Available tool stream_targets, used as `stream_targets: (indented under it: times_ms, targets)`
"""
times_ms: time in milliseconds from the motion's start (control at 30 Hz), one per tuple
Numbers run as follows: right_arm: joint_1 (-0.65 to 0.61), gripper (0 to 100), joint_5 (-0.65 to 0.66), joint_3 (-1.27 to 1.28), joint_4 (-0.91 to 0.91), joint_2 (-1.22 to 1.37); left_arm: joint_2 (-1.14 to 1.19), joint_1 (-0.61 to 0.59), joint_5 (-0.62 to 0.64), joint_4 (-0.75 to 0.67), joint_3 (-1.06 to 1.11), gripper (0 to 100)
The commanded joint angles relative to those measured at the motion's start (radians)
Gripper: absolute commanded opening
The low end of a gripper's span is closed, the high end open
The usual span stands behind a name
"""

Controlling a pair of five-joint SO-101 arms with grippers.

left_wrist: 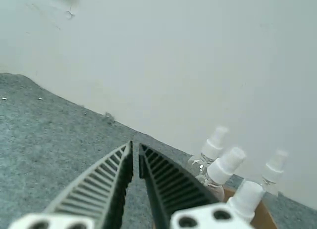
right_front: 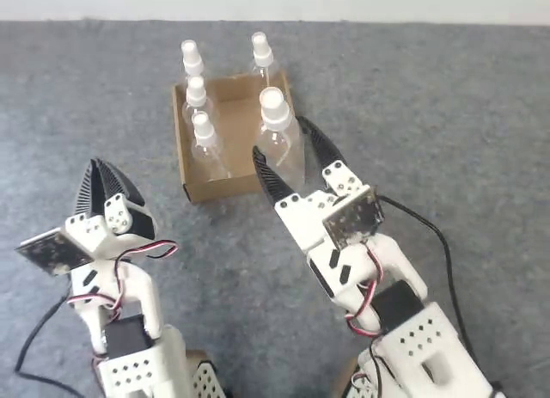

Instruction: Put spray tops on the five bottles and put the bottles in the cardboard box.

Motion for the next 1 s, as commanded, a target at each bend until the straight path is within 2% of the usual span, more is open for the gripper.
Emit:
stream_targets:
  times_ms: [0,633,967]
  targets:
    - [0.013,0.7,-0.011,-0.074,-0.082,0.081,-0.02,-0.002,0.008,-0.032,-0.012,1]
    - [0.018,0.7,-0.003,-0.086,-0.656,0.615,-0.02,-0.002,0.008,-0.032,-0.012,1]
    - [0.096,0.7,-0.012,-0.282,-0.746,0.906,-0.02,-0.002,0.008,-0.032,-0.012,1]
